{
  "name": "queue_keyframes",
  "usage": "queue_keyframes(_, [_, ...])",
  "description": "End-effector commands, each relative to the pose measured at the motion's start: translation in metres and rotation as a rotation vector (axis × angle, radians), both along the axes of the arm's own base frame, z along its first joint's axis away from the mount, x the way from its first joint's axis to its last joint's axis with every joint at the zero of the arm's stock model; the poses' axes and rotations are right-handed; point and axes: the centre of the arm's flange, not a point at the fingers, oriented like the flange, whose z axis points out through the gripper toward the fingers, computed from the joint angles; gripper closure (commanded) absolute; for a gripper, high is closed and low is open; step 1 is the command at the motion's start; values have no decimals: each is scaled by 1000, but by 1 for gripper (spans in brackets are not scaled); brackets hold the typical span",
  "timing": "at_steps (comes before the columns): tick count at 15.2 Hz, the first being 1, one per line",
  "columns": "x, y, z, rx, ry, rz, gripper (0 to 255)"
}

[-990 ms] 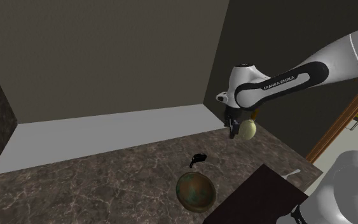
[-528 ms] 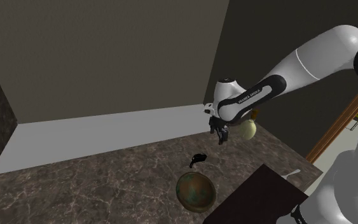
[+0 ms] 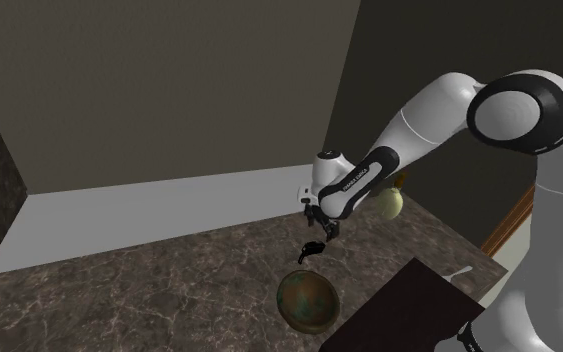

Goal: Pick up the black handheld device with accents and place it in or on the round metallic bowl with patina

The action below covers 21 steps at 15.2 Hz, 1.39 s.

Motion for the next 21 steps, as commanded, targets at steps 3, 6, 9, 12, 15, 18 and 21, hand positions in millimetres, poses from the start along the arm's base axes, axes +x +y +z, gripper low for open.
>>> queue_keyframes(3, [6,7,-30,1,7,75,0])
queue_keyframes(6, [5,5,-46,1,7,75,0])
queue_keyframes(9, [4,3,-59,1,7,75,0])
queue_keyframes(12, [4,3,-59,1,7,75,0])
queue_keyframes(15, [4,3,-59,1,7,75,0])
queue_keyframes(18, [4,3,-59,1,7,75,255])
queue_keyframes(21, [4,3,-59,1,7,74,255])
